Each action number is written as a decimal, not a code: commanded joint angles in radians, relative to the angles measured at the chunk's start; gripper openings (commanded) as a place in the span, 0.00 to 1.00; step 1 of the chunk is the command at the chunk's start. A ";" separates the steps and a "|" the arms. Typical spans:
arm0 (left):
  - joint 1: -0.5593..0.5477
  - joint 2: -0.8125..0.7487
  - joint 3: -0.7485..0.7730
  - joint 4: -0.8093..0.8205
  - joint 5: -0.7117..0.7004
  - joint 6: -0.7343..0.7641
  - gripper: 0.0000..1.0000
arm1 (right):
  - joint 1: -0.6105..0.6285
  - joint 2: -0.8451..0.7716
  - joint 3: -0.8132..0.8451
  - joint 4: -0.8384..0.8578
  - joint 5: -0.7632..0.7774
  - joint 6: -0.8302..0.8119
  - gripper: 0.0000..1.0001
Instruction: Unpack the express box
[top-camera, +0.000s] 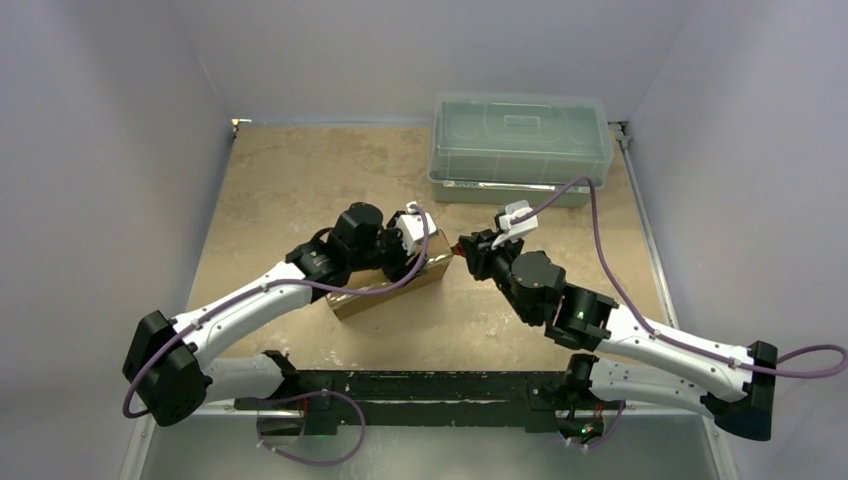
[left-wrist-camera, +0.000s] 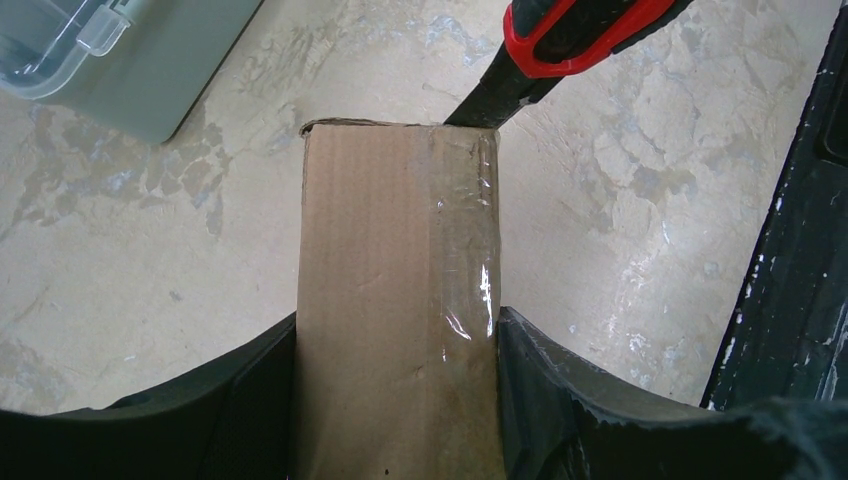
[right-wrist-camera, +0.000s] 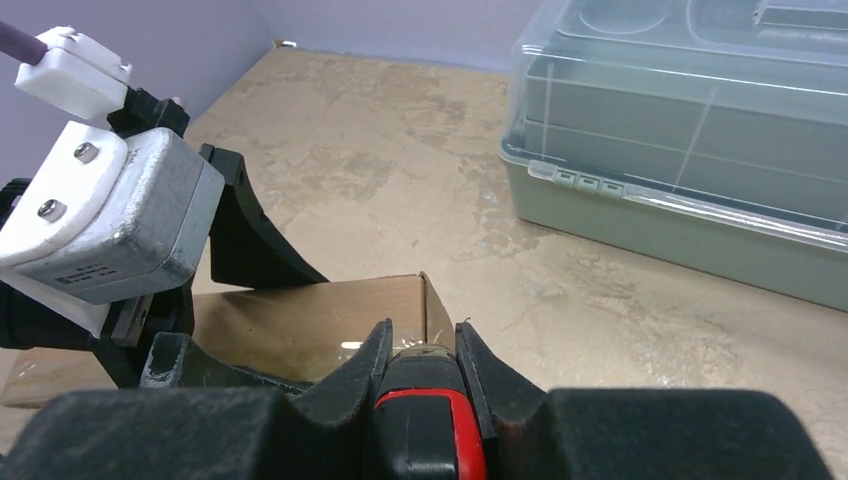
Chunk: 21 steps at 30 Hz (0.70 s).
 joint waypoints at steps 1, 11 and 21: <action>0.046 0.030 0.019 -0.041 -0.105 -0.054 0.20 | 0.027 -0.020 -0.023 0.001 -0.005 0.040 0.00; 0.047 0.040 0.020 -0.044 -0.066 -0.043 0.20 | 0.038 -0.085 -0.115 0.159 0.041 0.022 0.00; 0.041 0.077 0.035 -0.074 -0.028 -0.028 0.20 | 0.038 0.079 0.271 0.033 0.123 -0.049 0.00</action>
